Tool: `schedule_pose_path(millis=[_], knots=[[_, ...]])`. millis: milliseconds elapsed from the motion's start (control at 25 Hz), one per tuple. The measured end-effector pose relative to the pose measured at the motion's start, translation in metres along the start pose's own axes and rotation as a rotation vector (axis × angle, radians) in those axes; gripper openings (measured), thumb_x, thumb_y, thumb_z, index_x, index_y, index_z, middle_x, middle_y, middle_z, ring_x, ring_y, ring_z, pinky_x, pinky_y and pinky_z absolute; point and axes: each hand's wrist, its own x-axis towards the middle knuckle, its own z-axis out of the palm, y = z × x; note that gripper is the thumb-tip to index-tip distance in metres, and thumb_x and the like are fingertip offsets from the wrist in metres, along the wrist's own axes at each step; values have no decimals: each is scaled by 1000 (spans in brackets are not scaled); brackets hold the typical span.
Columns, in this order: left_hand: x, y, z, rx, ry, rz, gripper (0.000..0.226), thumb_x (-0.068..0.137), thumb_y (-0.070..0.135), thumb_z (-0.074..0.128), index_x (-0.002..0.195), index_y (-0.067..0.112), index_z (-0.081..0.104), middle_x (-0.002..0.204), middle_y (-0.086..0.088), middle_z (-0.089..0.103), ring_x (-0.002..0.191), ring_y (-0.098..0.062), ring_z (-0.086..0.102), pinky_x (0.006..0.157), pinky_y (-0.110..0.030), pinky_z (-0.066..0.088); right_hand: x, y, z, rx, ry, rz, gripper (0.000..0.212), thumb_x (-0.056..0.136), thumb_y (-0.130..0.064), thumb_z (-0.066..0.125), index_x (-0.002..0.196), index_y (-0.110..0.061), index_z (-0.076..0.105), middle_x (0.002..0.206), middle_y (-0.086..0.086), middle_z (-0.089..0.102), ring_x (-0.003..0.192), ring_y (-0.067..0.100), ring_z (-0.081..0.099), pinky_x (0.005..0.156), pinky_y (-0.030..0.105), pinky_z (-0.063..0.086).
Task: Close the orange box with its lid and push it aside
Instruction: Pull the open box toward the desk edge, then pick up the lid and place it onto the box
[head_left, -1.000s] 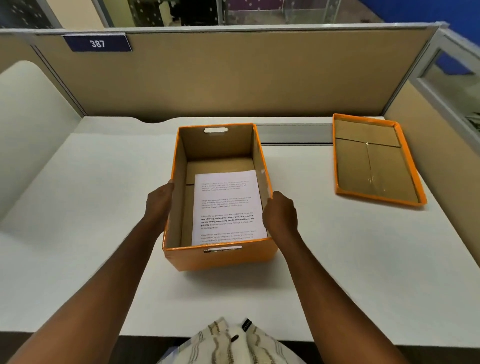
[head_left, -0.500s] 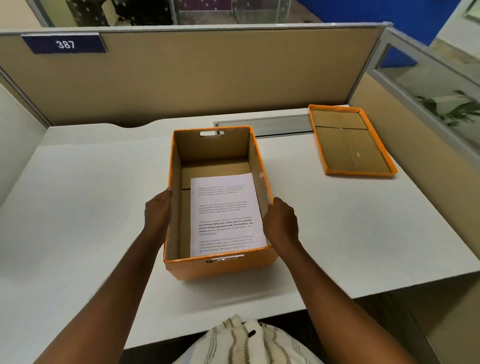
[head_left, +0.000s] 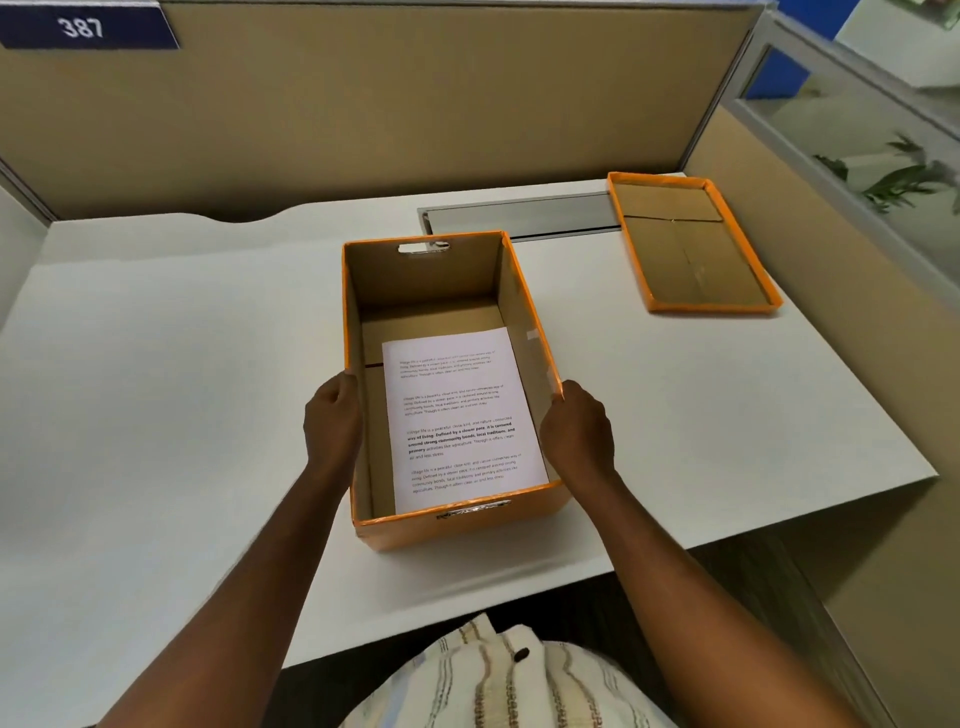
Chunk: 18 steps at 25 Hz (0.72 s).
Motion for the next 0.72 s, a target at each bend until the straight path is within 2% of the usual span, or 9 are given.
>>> schedule_pose_path(millis=[40,80,160,240,400,480,560,640,720], knots=[[1,-1,1,32,10,8,47,98,39,37,93,0,63,94,-23,66,85,-37,62,82,-48,50,0,0,1,-8,4,-3,16,93,-15,44,101,-7,57,99,12,67,89,30,65,66,29,44],[1,-2,3,67,23,11,50,98,41,35,111,0,61,114,-26,65,103,-41,61,92,-53,49,0,1,2,-18,6,-8,17,93,-15,44,101,-8,56,100,11,67,89,30,64,67,29,45],[2,-4,4,137,47,33,52,98,42,32,123,5,58,126,-19,62,113,-37,59,95,-47,47,0,1,4,-32,7,-15,17,93,-15,42,102,-8,55,100,10,66,89,29,64,68,30,45],[3,-5,6,184,62,43,53,98,43,31,120,5,60,123,-18,64,109,-35,60,91,-42,46,0,1,4,-33,1,-14,17,93,-15,42,102,-7,55,100,10,66,88,28,64,66,28,44],[1,-4,2,383,141,39,56,97,45,37,129,0,53,133,-22,57,122,-40,53,100,-50,43,1,1,3,4,-55,6,23,95,-23,41,103,-7,55,101,10,66,90,28,64,67,28,43],[-5,4,1,554,219,156,56,95,43,45,126,-3,52,132,-26,55,123,-44,50,99,-54,42,7,2,-1,81,-153,61,38,95,-40,38,105,-8,56,101,10,66,92,28,63,69,30,45],[-13,20,9,634,265,345,53,93,42,49,121,-3,55,132,-28,53,125,-43,46,100,-54,38,21,6,-8,129,-288,157,60,90,-60,29,102,-8,57,98,10,65,89,26,61,69,31,43],[-21,40,28,581,191,509,45,93,41,50,111,1,62,125,-23,59,119,-36,50,98,-47,39,42,16,-16,127,-367,215,77,85,-70,20,102,-5,58,101,13,64,93,27,61,71,31,42],[-32,66,56,502,75,620,39,93,40,52,103,6,67,115,-15,66,110,-28,57,91,-39,43,68,31,-23,126,-361,226,81,84,-72,18,104,-3,57,110,16,64,101,30,60,76,33,43]])
